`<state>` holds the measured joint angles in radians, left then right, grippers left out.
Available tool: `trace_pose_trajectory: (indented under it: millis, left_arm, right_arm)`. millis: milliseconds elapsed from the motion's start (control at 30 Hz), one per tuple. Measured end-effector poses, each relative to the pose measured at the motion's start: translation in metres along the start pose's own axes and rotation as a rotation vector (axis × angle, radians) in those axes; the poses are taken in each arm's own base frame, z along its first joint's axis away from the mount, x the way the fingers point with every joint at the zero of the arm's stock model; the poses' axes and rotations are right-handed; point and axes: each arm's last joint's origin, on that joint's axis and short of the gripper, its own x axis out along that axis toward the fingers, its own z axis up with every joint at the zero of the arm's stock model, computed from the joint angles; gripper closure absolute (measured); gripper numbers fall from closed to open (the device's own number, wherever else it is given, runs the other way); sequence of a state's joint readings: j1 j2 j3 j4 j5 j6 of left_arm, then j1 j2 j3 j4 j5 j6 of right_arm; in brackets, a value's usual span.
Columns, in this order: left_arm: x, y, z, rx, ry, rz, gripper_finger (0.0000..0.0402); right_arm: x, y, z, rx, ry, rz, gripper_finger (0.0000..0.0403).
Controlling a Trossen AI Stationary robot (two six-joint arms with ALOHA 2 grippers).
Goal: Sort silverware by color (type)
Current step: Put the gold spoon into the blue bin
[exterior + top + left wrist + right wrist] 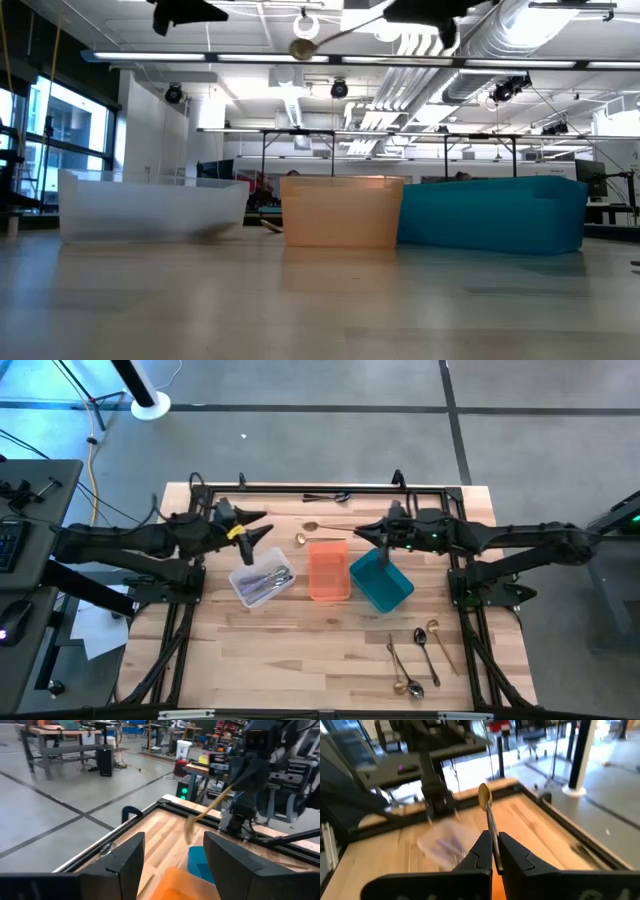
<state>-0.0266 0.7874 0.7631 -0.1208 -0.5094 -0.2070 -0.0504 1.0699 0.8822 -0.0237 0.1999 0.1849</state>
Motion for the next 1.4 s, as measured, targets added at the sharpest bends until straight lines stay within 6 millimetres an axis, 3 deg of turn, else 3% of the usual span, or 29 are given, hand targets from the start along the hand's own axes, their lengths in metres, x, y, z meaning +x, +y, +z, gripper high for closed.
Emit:
trace_pose_trajectory:
  millis: [300,500,667,800,1100,1400]
  left_arm:
    - [-0.015,0.009,0.007,-0.021,-0.047,0.05,0.0211]
    - [-0.013,0.008,0.006,-0.017,-0.041,0.052,0.0209]
    - [-0.013,0.008,0.006,-0.019,-0.045,0.061,0.0209]
    - [-0.013,0.008,0.006,-0.02,-0.045,0.062,0.0209]
    - [-0.013,0.009,0.006,-0.019,-0.047,0.072,0.0209]
    - [-0.013,0.009,0.006,-0.019,-0.047,0.074,0.0209]
  right_arm:
    - [-0.064,-0.006,-0.006,0.074,0.134,-0.115,0.0402]
    - [-0.087,0.001,-0.03,0.148,0.212,-0.142,0.0402]
    - [-0.089,0.008,-0.076,0.271,0.324,-0.115,0.0403]
    - [-0.09,0.012,-0.101,0.311,0.365,-0.14,0.0403]
    - [-0.091,0.015,-0.109,0.358,0.385,-0.185,0.0403]
    - [-0.071,0.021,-0.125,0.37,0.458,-0.294,0.0403]
